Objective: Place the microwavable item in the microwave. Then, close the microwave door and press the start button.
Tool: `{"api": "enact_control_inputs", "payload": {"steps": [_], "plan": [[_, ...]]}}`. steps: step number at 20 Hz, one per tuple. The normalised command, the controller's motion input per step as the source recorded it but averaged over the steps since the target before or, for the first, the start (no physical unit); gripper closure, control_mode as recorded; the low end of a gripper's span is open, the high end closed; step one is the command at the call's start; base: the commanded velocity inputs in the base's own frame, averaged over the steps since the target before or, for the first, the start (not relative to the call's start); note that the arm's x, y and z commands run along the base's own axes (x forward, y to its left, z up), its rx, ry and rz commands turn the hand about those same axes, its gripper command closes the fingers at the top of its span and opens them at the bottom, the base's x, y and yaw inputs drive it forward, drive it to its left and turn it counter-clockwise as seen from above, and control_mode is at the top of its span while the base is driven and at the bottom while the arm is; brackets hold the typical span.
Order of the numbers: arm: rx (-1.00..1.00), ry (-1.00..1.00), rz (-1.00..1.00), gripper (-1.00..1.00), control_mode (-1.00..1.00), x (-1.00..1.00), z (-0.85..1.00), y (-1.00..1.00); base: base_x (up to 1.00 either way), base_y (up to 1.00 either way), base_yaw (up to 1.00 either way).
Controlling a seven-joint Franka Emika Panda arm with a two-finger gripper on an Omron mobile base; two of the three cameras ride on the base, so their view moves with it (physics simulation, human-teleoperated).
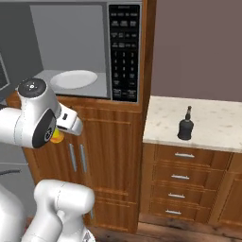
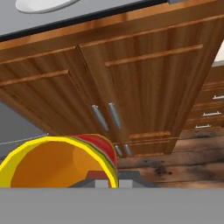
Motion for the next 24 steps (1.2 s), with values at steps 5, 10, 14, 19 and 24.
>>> {"api": "enact_control_inputs", "payload": {"steps": [5, 10, 14, 19, 24], "plan": [[0.0, 0.0, 0.0, 1.0, 1.0, 0.0, 0.0, 0.0, 0.28, 0.08, 0.0], [0.0, 0.0, 0.0, 1.0, 1.0, 0.0, 0.0, 0.0, 0.31, 0.29, 0.0], [0.0, 0.0, 0.0, 1.0, 1.0, 0.0, 0.0, 0.0, 0.25, 0.21, 0.0], [0.0, 0.0, 0.0, 1.0, 1.0, 0.0, 0.0, 0.0, 0.08, 0.0, 0.0], [0.01, 0.0, -0.03, 1.0, -1.0, 0.08, 0.04, 0.02, 0.04, 0.0, 0.0]]}}
